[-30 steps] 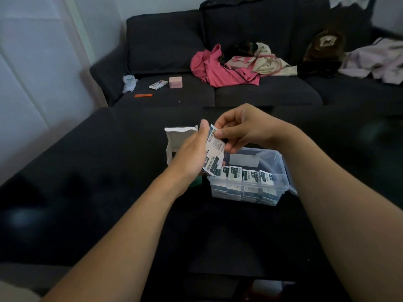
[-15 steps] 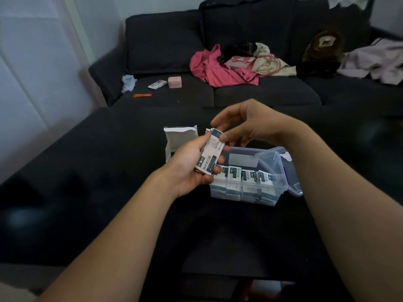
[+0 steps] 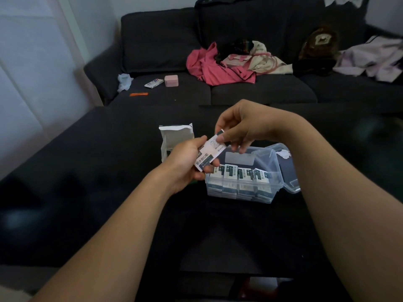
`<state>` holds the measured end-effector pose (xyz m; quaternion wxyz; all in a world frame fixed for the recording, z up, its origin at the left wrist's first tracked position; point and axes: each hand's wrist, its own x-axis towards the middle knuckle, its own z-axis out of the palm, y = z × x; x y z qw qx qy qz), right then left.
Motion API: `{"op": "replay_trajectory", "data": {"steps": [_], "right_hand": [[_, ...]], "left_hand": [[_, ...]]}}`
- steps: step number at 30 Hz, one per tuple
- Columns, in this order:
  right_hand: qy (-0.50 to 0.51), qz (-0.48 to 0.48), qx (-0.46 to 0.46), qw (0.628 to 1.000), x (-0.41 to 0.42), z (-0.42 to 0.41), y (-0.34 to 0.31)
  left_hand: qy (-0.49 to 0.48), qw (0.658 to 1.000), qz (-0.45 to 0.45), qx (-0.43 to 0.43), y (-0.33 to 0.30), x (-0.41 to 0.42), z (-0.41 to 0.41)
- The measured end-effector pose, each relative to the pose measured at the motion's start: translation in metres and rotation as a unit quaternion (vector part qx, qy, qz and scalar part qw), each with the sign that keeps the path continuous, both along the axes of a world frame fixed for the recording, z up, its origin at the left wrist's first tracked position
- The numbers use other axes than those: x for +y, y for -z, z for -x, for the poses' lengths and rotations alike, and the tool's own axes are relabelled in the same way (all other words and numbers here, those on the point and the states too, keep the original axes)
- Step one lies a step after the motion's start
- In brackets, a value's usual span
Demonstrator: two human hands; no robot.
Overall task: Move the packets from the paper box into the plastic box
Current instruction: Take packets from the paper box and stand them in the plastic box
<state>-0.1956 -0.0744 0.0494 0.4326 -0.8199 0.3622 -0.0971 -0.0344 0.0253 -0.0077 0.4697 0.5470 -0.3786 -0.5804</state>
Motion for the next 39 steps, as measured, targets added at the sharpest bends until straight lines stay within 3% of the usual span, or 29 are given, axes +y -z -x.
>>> {"op": "replay_trajectory", "data": {"steps": [4,9,14,17,20,25,29,32,36,39], "right_hand": [[0.029,-0.003,-0.009,1.0,0.001,0.007,0.006],[0.027,-0.075,-0.066,0.995,0.014,0.013,0.024],[-0.024,-0.085,-0.027,0.996,0.029,0.004,0.028],[0.022,-0.025,0.008,0.999,0.027,0.015,0.013],[0.117,-0.001,-0.055,0.992,0.029,0.016,0.002],[0.069,0.034,-0.092,0.993,0.048,-0.017,0.012],[0.098,0.186,-0.099,0.973,0.041,-0.034,0.025],[0.117,0.192,-0.084,0.971,0.036,-0.031,0.029],[0.095,0.157,-0.026,0.983,0.031,-0.023,0.029],[0.077,0.194,-0.032,0.977,0.032,-0.023,0.029]], "left_hand": [[0.007,0.999,0.036,0.013,-0.005,-0.001,-0.002],[-0.071,0.988,0.118,0.067,-0.002,-0.005,0.01],[-0.175,0.972,0.148,-0.058,0.0,-0.005,0.016],[-0.163,0.966,0.165,-0.117,0.003,-0.004,0.018],[-0.121,0.966,0.177,-0.144,0.006,-0.004,0.02],[-0.02,0.963,0.213,-0.165,0.008,-0.001,0.028],[-0.006,0.982,0.164,-0.098,0.006,0.003,0.036],[0.009,0.993,0.1,-0.064,0.006,0.002,0.034],[0.031,0.995,0.06,-0.079,0.009,0.001,0.027],[0.027,0.993,0.052,-0.101,0.011,0.0,0.027]]}}
